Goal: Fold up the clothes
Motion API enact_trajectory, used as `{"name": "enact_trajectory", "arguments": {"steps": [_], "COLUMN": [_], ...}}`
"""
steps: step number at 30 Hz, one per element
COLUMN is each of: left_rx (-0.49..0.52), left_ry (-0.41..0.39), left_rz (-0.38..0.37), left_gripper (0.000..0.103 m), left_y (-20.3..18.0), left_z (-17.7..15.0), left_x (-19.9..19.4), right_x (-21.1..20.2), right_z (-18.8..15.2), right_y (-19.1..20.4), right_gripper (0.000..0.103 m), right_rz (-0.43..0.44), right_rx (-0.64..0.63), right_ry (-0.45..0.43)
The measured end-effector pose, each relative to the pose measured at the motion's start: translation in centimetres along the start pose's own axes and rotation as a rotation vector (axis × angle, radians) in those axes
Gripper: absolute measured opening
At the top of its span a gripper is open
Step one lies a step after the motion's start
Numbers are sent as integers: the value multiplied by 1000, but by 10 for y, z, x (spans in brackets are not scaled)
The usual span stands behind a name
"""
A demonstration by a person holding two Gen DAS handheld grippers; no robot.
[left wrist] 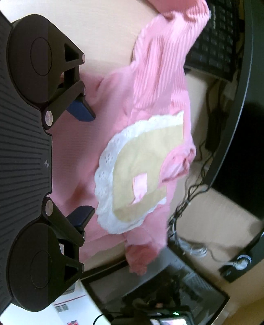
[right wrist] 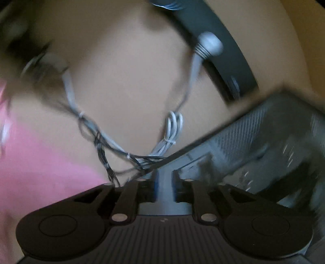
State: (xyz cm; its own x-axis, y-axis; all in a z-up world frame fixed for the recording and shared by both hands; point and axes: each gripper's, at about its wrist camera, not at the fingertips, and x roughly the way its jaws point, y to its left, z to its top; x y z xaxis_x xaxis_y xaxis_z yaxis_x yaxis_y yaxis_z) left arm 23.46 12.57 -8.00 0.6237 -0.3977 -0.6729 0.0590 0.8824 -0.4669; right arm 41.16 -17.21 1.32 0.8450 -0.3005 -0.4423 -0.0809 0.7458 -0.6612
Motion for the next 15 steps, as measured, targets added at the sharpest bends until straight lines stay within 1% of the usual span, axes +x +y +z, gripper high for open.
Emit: {"name": "enact_trajectory", "arguments": {"steps": [1, 2, 3, 4, 7, 9, 11, 12, 14, 15], "left_rx": [-2, -2, -2, -1, 7, 22, 43, 53, 65, 66], "left_ry": [-4, -10, -16, -20, -27, -23, -14, -12, -13, -15], "left_rz": [7, 12, 14, 12, 9, 21, 37, 48, 93, 117], "left_gripper": [94, 94, 94, 94, 92, 91, 91, 91, 91, 89], "left_y": [0, 0, 0, 0, -3, -6, -7, -7, -3, 0], "left_z": [1, 3, 6, 9, 20, 26, 32, 34, 39, 42], "left_x": [-1, -2, -3, -3, 3, 9, 15, 18, 23, 25], "right_x": [-4, -8, -12, -15, -11, -6, 1, 2, 4, 8], "right_z": [2, 4, 4, 6, 1, -7, -23, -31, -47, -55], "right_y": [-4, -2, 2, 12, 59, 90, 114, 114, 108, 99], "right_gripper": [43, 45, 45, 45, 45, 45, 45, 47, 55, 59], "right_rz": [71, 157, 256, 357, 548, 607, 622, 616, 601, 601], "right_rx": [73, 128, 168, 193, 202, 189, 169, 176, 201, 251], "right_ry": [-15, -24, -12, -1, 28, 53, 82, 73, 45, 67]}}
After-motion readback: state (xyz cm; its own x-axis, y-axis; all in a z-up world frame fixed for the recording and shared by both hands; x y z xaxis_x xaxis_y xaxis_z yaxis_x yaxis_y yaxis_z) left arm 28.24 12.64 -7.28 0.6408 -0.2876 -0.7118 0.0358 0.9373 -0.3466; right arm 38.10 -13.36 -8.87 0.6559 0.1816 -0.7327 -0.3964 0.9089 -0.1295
